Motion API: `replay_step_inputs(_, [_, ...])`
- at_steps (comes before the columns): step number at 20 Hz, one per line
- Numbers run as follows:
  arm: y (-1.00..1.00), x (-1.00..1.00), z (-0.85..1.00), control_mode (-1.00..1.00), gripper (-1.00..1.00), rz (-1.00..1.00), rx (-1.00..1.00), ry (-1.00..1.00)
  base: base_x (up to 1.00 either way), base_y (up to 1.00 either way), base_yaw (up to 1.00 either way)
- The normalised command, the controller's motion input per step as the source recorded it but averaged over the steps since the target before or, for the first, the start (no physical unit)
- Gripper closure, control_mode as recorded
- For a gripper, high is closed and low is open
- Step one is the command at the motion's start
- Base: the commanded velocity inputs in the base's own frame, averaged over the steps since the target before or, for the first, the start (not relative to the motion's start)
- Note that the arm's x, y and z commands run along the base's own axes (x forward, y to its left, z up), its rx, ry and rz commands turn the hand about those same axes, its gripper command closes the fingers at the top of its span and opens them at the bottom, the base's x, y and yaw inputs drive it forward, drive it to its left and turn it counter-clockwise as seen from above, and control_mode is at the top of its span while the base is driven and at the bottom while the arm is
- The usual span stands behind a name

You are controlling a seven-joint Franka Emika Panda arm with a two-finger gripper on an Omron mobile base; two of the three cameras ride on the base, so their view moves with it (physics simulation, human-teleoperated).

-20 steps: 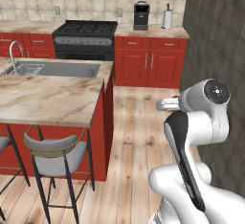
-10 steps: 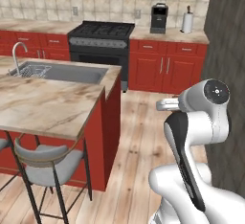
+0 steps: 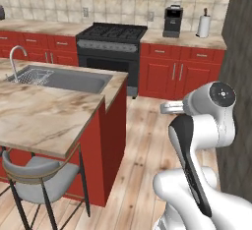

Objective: Pick potato from the fridge and place it on the plate on the counter.

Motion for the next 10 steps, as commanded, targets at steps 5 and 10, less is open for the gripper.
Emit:
replay_step_inputs(5, [0.00,0.00,0.00,1.00,1.00,0.00,0.00,0.00,0.24,-0.70,0.19])
replay_step_inputs(10, [0.00,0.00,0.00,1.00,1.00,0.00,0.00,0.00,0.22,-0.72,0.18])
